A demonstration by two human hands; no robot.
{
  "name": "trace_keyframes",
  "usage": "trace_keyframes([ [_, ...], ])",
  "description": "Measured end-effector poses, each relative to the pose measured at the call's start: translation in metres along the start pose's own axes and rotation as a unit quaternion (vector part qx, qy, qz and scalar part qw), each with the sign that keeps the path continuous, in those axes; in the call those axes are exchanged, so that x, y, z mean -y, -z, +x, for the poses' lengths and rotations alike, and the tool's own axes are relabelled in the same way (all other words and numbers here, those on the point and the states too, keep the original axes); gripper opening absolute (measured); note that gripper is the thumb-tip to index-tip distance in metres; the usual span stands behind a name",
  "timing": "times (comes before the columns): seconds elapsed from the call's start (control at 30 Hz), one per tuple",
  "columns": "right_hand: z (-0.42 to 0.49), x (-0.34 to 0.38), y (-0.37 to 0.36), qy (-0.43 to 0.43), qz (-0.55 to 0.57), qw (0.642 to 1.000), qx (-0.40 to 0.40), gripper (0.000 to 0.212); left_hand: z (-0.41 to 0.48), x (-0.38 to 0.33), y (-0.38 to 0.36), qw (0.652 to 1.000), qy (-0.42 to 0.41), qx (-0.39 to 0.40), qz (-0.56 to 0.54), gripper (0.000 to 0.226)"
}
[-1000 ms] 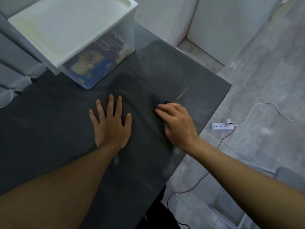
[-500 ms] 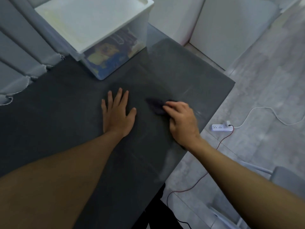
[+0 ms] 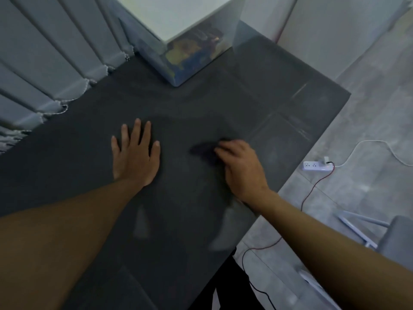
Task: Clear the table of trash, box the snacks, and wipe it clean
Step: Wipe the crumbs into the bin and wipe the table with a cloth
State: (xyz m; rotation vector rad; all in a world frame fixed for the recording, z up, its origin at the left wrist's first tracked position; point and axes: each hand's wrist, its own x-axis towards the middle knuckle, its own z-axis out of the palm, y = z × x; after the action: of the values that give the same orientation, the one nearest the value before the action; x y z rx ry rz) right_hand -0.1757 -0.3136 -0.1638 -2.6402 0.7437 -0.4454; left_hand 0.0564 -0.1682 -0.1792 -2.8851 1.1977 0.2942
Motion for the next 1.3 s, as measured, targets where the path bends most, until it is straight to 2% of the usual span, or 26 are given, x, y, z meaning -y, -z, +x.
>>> trace_keyframes([
  [0.07,0.009,0.013,-0.005,-0.154,-0.010,0.987,-0.032,0.044,0.001,0.020,0.000,1.000,0.019,-0.003,0.005,0.064],
  [0.1,0.009,0.026,-0.010,-0.176,-0.012,0.984,-0.033,0.046,0.002,0.029,0.000,1.000,0.030,-0.006,0.002,0.064],
  [0.17,-0.002,0.054,-0.022,-0.105,0.005,0.994,-0.014,0.045,0.003,0.039,-0.002,0.999,0.041,-0.014,-0.005,0.064],
  [0.27,-0.017,0.073,-0.030,0.090,0.015,0.993,0.070,0.039,0.004,0.044,-0.007,0.999,0.037,-0.028,0.004,0.065],
  [0.33,-0.001,0.063,-0.030,0.145,0.008,0.986,0.086,0.035,0.004,0.044,-0.009,0.999,0.039,-0.031,0.005,0.065],
  [0.37,0.010,0.056,-0.031,0.132,0.001,0.989,0.065,0.033,0.004,0.045,-0.009,0.999,0.039,-0.034,0.004,0.065],
  [0.4,0.025,0.049,-0.031,0.081,-0.009,0.996,0.032,0.033,0.004,0.045,-0.010,0.999,0.039,-0.036,0.001,0.065],
  [0.5,0.064,0.041,-0.033,-0.152,-0.034,0.987,-0.035,0.043,0.006,0.045,-0.010,0.999,0.038,-0.039,0.000,0.065],
  [0.53,0.070,0.049,-0.037,-0.173,-0.030,0.984,-0.035,0.046,0.006,0.044,-0.010,0.998,0.037,-0.041,0.000,0.065],
  [0.57,0.071,0.060,-0.042,-0.146,-0.020,0.989,-0.025,0.045,0.006,0.044,-0.011,0.998,0.037,-0.041,-0.001,0.065],
  [0.67,0.059,0.079,-0.052,0.056,0.015,0.998,0.030,0.037,0.006,0.044,-0.011,0.998,0.039,-0.045,-0.007,0.064],
  [0.73,0.069,0.072,-0.049,0.119,0.018,0.991,0.062,0.035,0.006,0.044,-0.011,0.998,0.040,-0.048,-0.008,0.064],
  [0.8,0.095,0.058,-0.048,0.073,-0.010,0.996,0.052,0.035,0.006,0.044,-0.011,0.998,0.039,-0.048,-0.011,0.064],
  [0.9,0.140,0.049,-0.054,-0.128,-0.058,0.990,0.002,0.044,0.006,0.044,-0.011,0.998,0.036,-0.047,-0.007,0.065],
  [0.93,0.147,0.056,-0.058,-0.144,-0.058,0.988,0.004,0.045,0.007,0.044,-0.011,0.998,0.035,-0.047,-0.005,0.065],
  [0.97,0.150,0.066,-0.062,-0.113,-0.051,0.992,0.020,0.044,0.007,0.044,-0.010,0.998,0.036,-0.046,-0.003,0.065],
  [1.07,0.144,0.082,-0.071,0.075,-0.010,0.992,0.099,0.041,0.007,0.044,-0.010,0.998,0.036,-0.041,0.005,0.066],
  [1.1,0.149,0.080,-0.072,0.094,-0.005,0.990,0.109,0.042,0.007,0.044,-0.010,0.999,0.035,-0.039,0.007,0.066],
  [1.13,0.159,0.076,-0.073,0.083,-0.011,0.991,0.101,0.042,0.007,0.044,-0.010,0.999,0.034,-0.038,0.007,0.066],
  [1.23,0.192,0.072,-0.082,-0.072,-0.048,0.995,0.049,0.049,0.007,0.044,-0.010,0.999,0.033,-0.035,0.004,0.066],
  [1.27,0.199,0.079,-0.085,-0.091,-0.048,0.994,0.039,0.051,0.007,0.043,-0.010,0.999,0.032,-0.034,0.007,0.066],
  [1.3,0.202,0.088,-0.088,-0.065,-0.043,0.996,0.042,0.051,0.007,0.043,-0.010,0.999,0.033,-0.032,0.010,0.066],
])
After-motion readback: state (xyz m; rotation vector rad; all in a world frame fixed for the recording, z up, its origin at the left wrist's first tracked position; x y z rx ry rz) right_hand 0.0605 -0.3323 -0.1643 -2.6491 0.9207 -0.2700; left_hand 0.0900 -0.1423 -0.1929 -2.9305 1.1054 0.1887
